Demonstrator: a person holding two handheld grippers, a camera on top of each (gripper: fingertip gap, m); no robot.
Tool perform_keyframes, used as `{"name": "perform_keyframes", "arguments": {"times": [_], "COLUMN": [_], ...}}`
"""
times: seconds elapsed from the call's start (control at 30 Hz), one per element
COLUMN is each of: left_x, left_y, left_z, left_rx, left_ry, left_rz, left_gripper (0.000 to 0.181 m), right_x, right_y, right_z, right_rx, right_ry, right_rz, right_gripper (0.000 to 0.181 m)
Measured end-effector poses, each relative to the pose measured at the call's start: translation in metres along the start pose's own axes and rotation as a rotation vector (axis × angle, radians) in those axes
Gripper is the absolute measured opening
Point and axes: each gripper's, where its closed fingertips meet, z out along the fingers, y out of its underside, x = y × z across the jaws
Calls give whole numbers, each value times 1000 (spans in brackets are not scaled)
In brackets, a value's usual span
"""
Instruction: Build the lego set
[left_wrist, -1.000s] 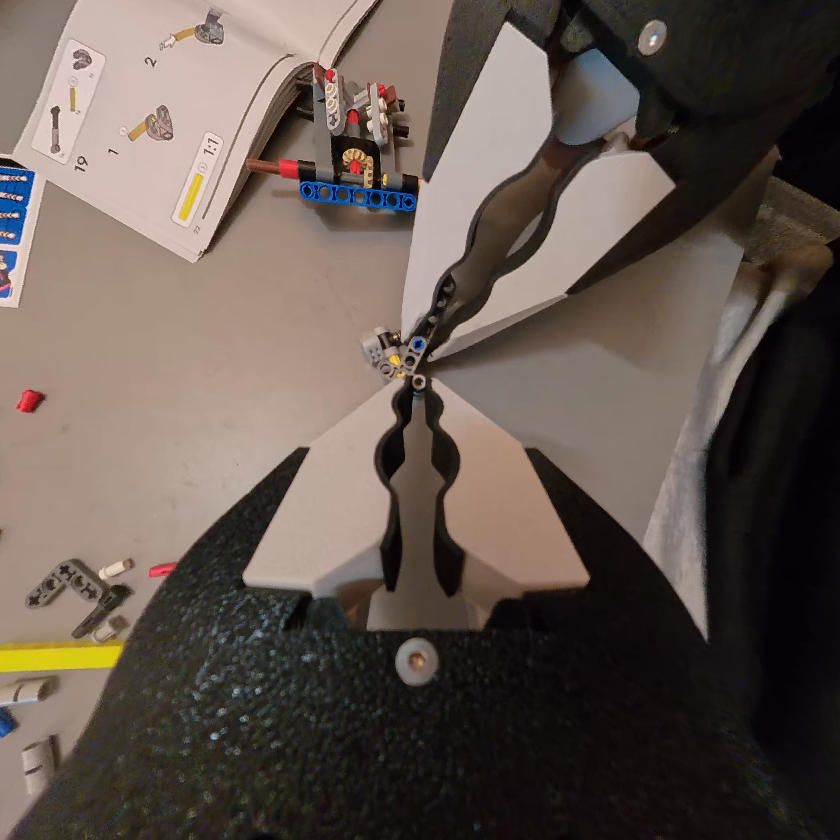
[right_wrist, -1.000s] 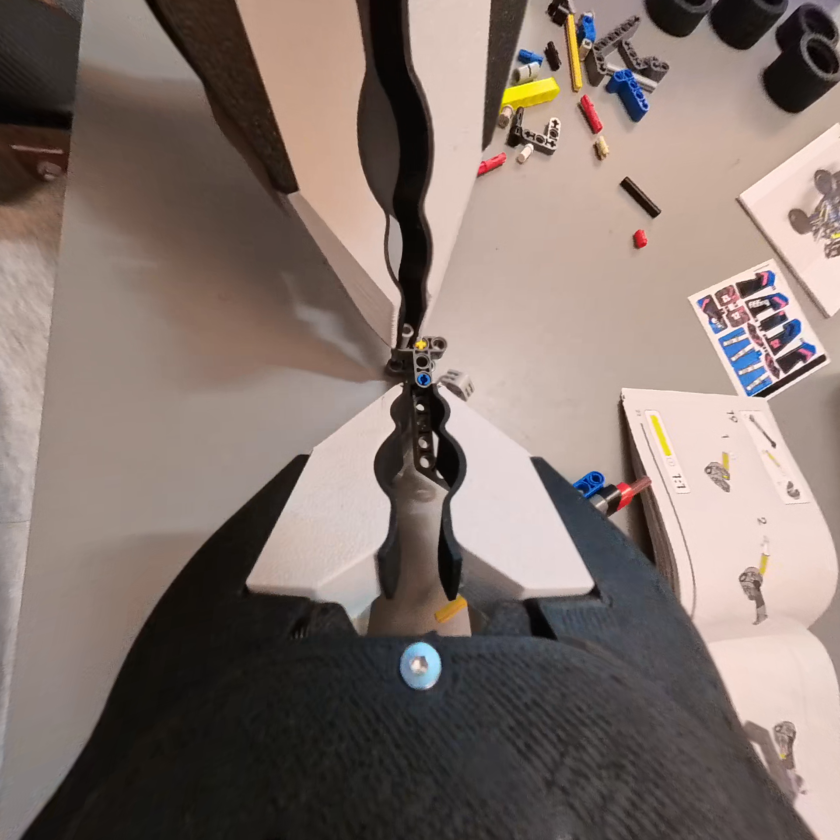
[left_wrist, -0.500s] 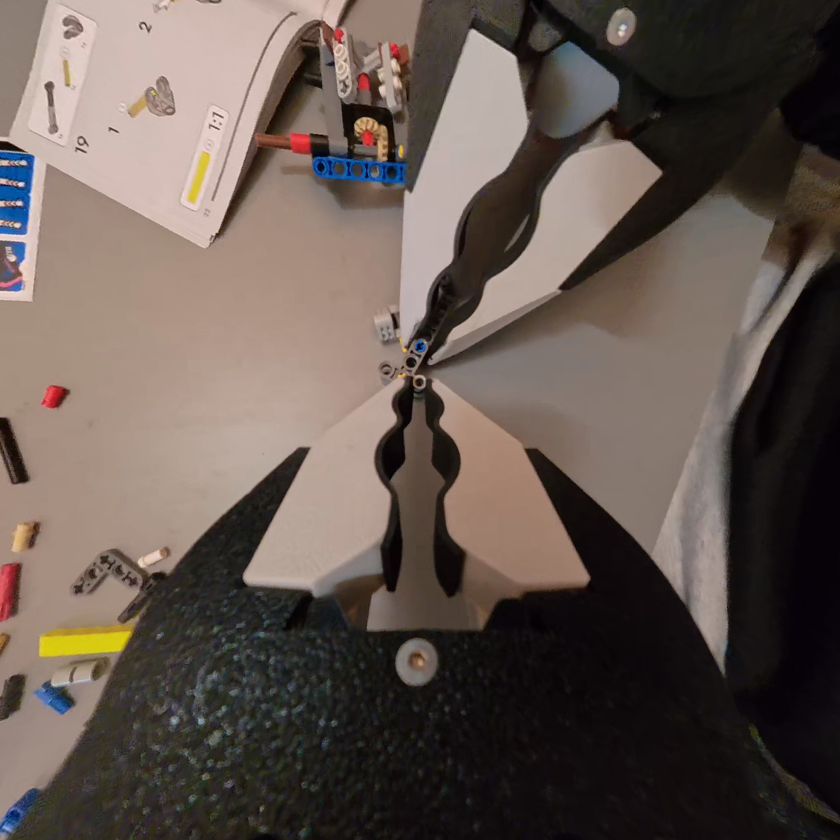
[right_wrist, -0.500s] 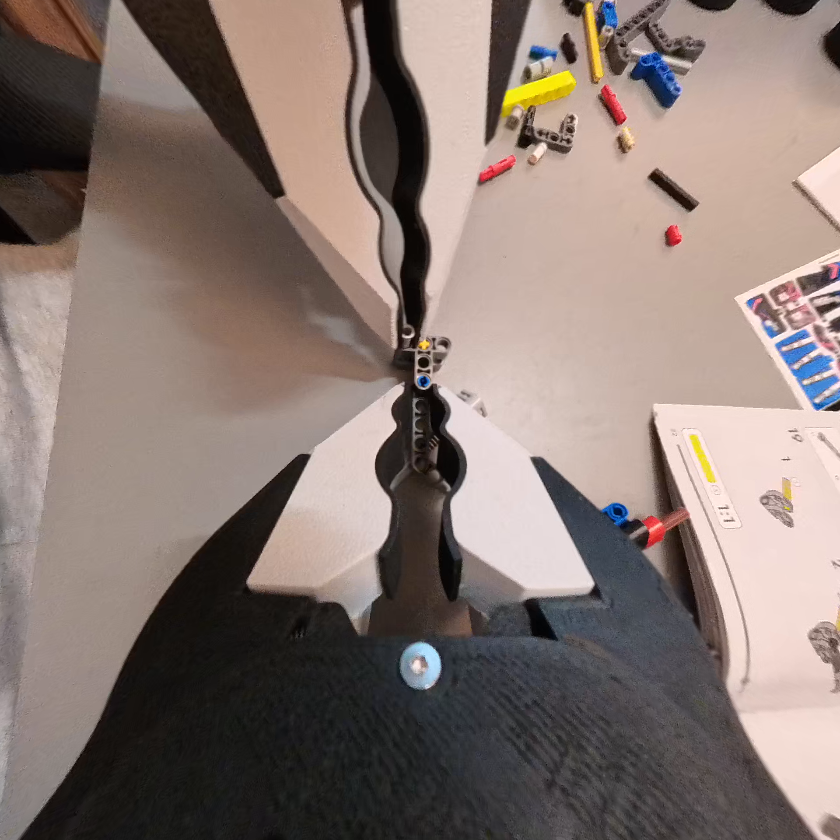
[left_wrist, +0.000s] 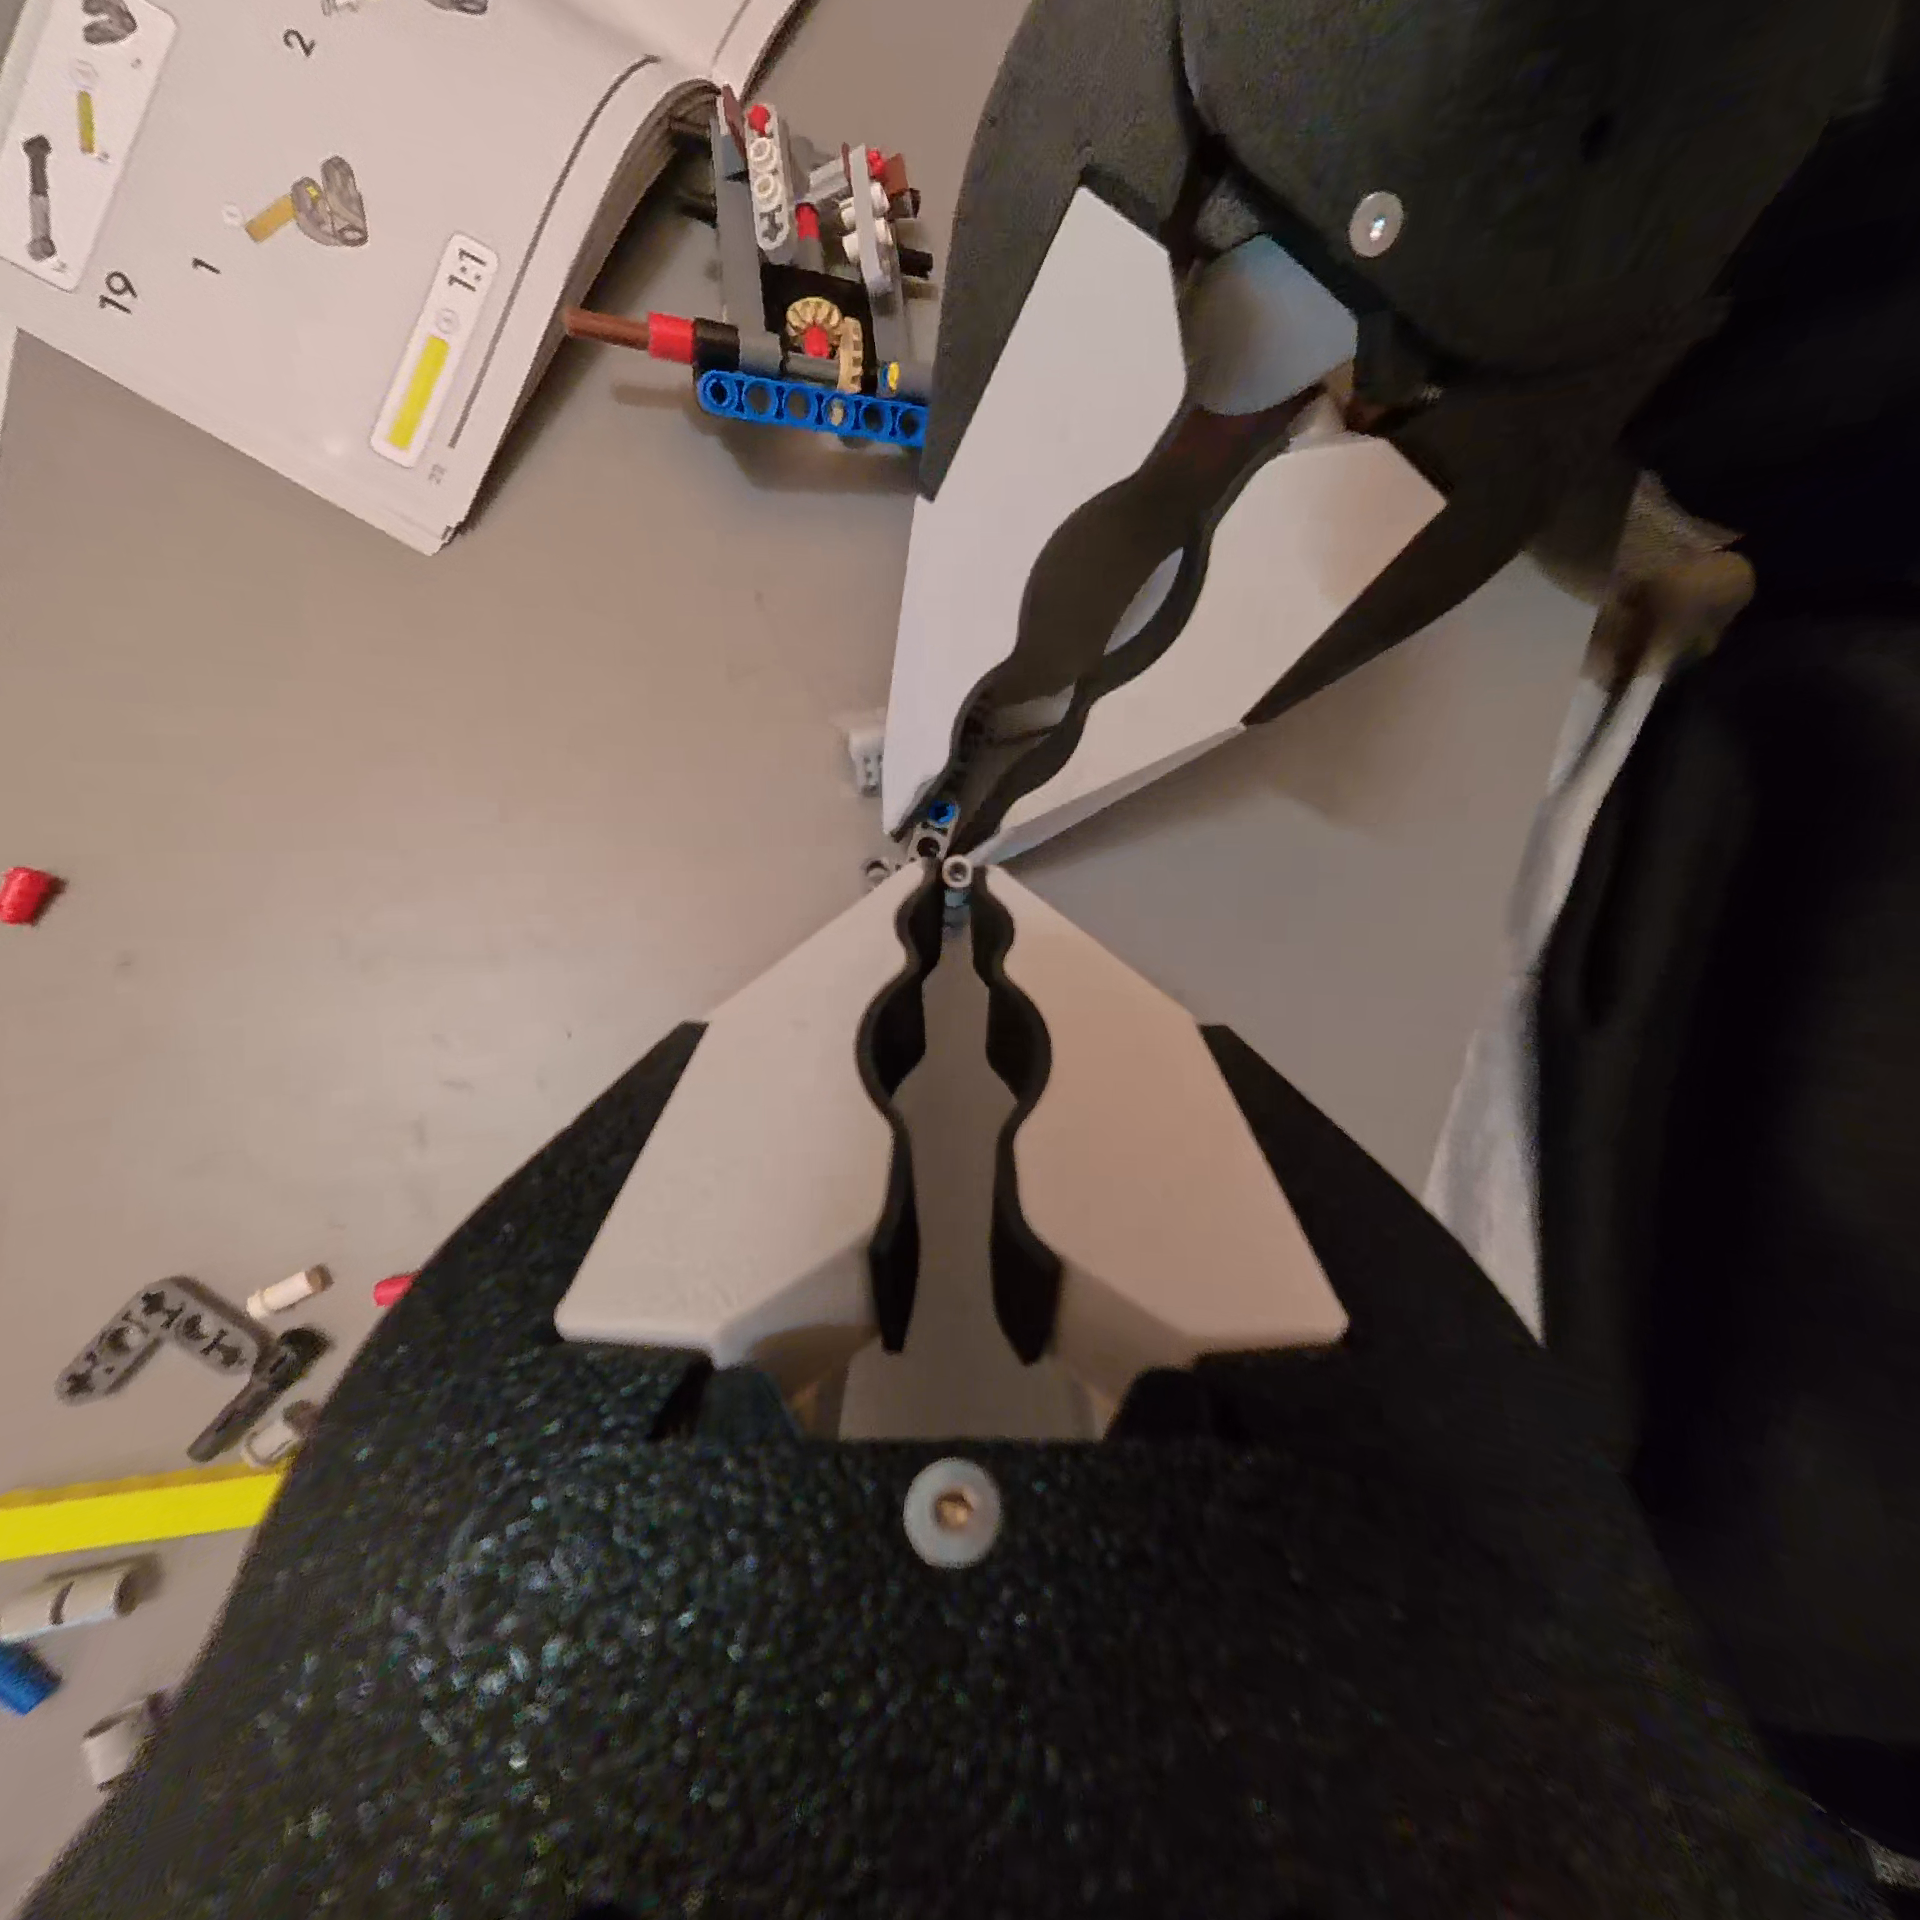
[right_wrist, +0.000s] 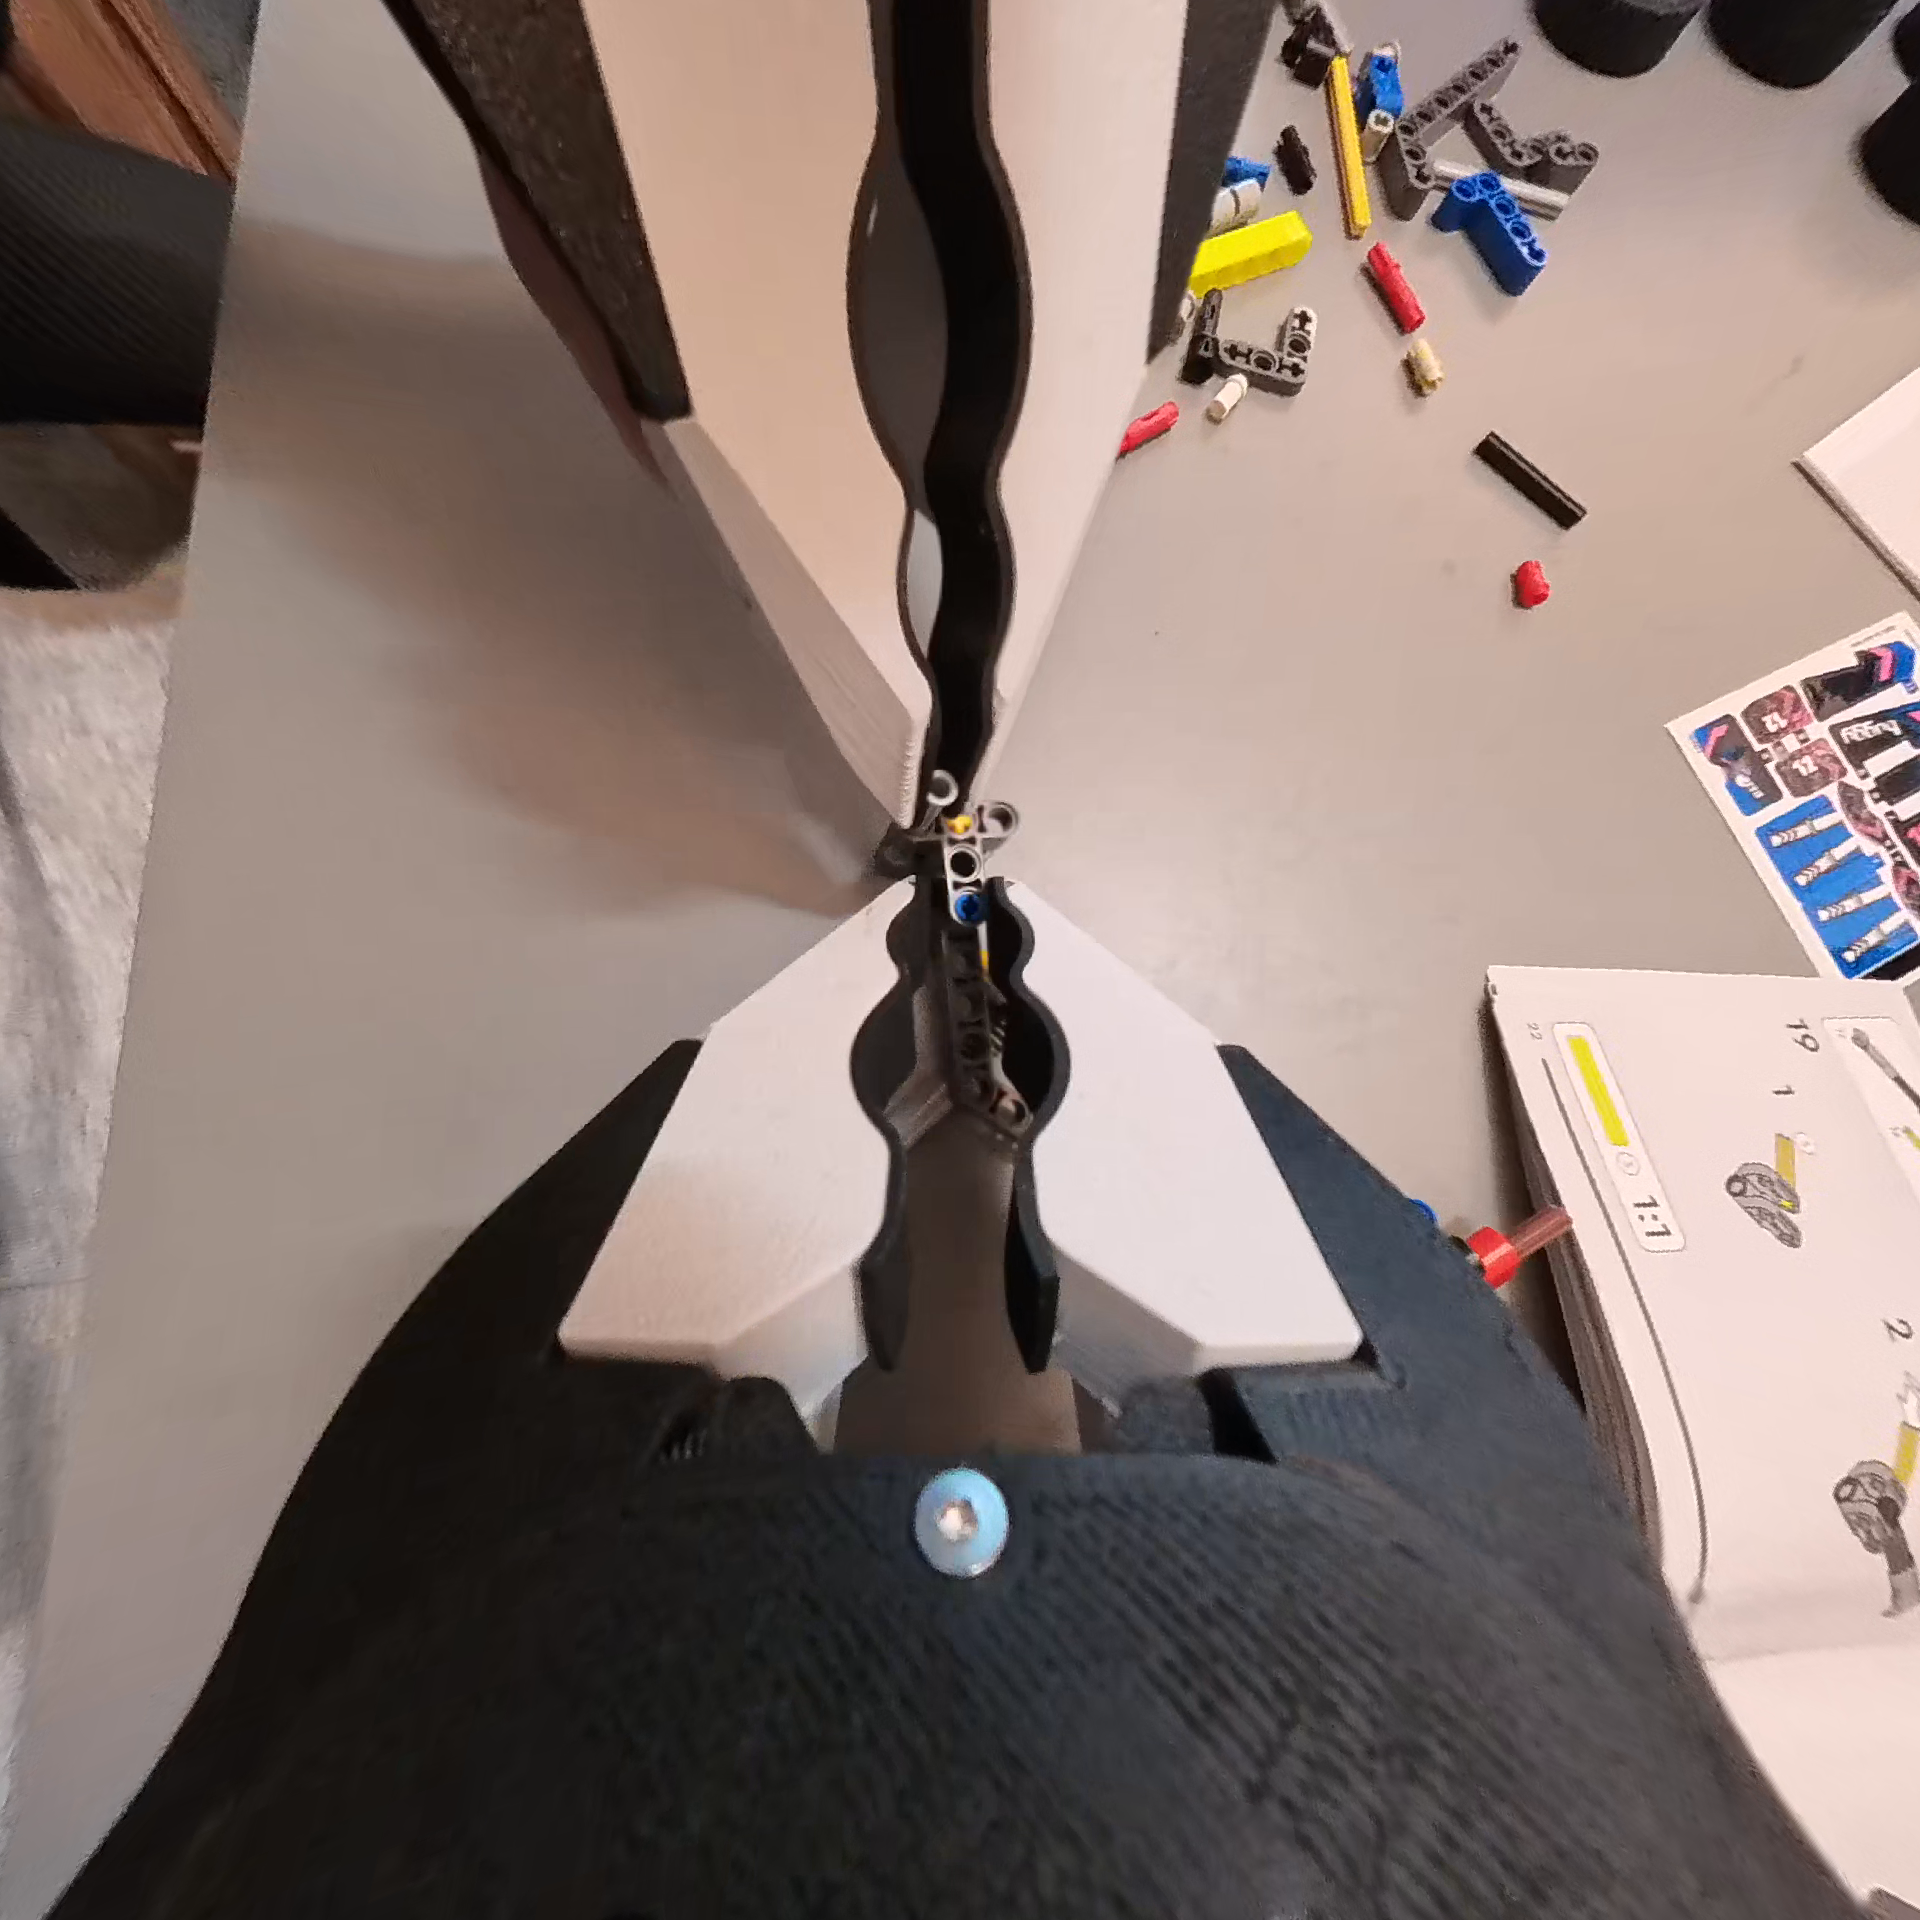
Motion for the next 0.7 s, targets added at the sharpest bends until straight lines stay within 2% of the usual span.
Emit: {"name": "perform_keyframes", "arguments": {"times": [0.03,0.3,0.37,0.47,0.7], "left_x": [0,7,9,13,10], "left_y": [1,3,2,-1,-1], "left_z": [0,-2,-2,-2,1], "left_rx": [-5,-43,-35,-16,-1], "left_ry": [-10,-11,-3,16,21], "left_rz": [13,47,39,48,27], "left_gripper": [2,2,2,2,3], "right_x": [0,-9,-7,-12,-9], "right_y": [0,0,-7,-17,-12], "right_z": [0,-3,-9,-18,-10], "right_rx": [-6,-12,33,123,161], "right_ry": [3,-17,4,-11,40], "right_rz": [-4,-73,-54,-34,-35], "right_gripper": [8,8,25,12,14]}}
